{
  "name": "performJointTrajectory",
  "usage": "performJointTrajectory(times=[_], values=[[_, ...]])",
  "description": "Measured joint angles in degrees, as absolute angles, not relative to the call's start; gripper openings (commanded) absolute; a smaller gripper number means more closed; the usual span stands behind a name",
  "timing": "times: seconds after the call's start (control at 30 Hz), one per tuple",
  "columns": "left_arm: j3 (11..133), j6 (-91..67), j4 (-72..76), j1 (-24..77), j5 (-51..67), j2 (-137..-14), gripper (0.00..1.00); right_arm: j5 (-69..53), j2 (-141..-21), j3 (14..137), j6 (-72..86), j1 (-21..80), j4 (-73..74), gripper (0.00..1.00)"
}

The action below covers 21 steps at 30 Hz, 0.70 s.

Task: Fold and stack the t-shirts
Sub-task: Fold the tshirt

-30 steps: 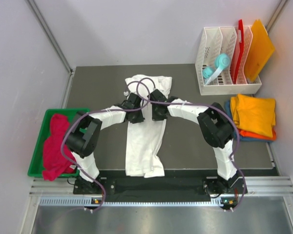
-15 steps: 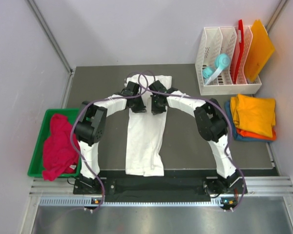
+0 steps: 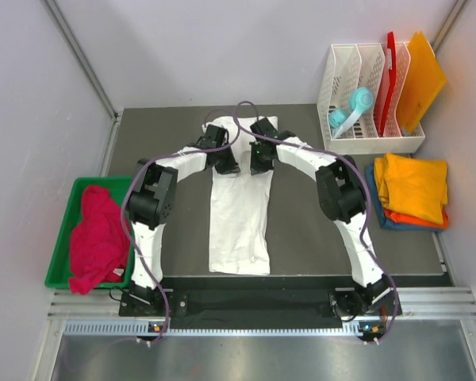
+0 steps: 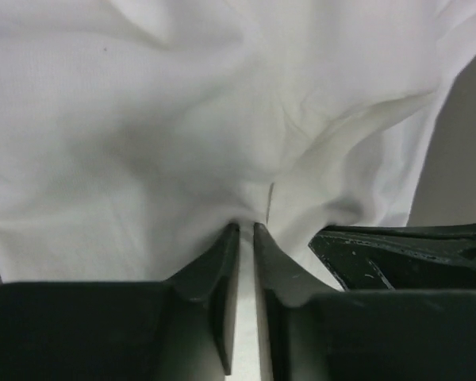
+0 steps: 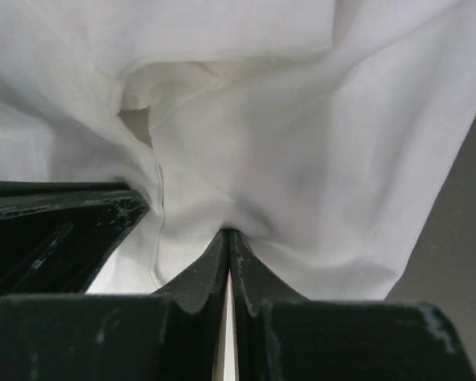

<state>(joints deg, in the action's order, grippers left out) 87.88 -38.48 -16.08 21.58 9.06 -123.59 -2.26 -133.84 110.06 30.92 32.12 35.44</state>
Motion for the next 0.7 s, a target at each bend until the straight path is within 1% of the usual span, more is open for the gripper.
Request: performJointTrajectory(times=[0.03,0.07,0.1,0.13,0.17,0.2,0.27,0.3,0.4,0.53,0.6,0.7], values=[[85.9,-38.6,-14.1,21.6,9.0,-122.4,0.34,-2.3,-133.3,108.9,30.7,32.1,34.2,0.14],[83.8,-38.5,-12.7,21.6,8.4,-120.9,0.46,-2.2,-132.0,106.6,30.5,32.1,32.3,0.21],[80.8,-38.2,-11.7,21.6,7.2,-118.7,0.52,-1.6,-130.7,104.7,30.4,32.1,31.2,0.30],[78.0,-37.7,-11.7,21.5,6.1,-116.1,0.60,-0.8,-129.1,102.5,30.2,32.0,30.3,0.33],[75.8,-37.4,-12.0,21.3,5.2,-114.0,0.72,0.0,-127.6,100.5,30.3,32.0,30.0,0.37],[73.1,-37.3,-12.0,21.2,3.9,-111.2,0.76,0.9,-125.4,97.8,30.1,31.9,29.6,0.50],[68.1,-37.0,-13.1,20.9,1.6,-104.6,0.78,2.5,-119.8,92.3,30.1,31.7,28.8,0.59],[65.5,-37.1,-13.1,20.9,0.3,-100.3,0.78,3.4,-116.0,89.5,30.0,31.8,28.7,0.66],[60.4,-37.0,-13.5,22.0,-2.9,-88.9,0.77,6.1,-105.4,83.0,30.0,32.6,27.4,0.72],[53.6,-37.8,-13.9,27.3,-6.7,-75.9,0.73,9.9,-90.5,73.6,29.8,35.9,23.6,0.72],[48.8,-39.3,-15.2,31.1,-8.5,-70.7,0.72,11.6,-84.8,68.4,30.1,38.6,22.2,0.70],[40.4,-43.3,-18.8,36.6,-10.5,-64.8,0.70,13.8,-79.6,60.8,31.4,42.6,21.8,0.70]])
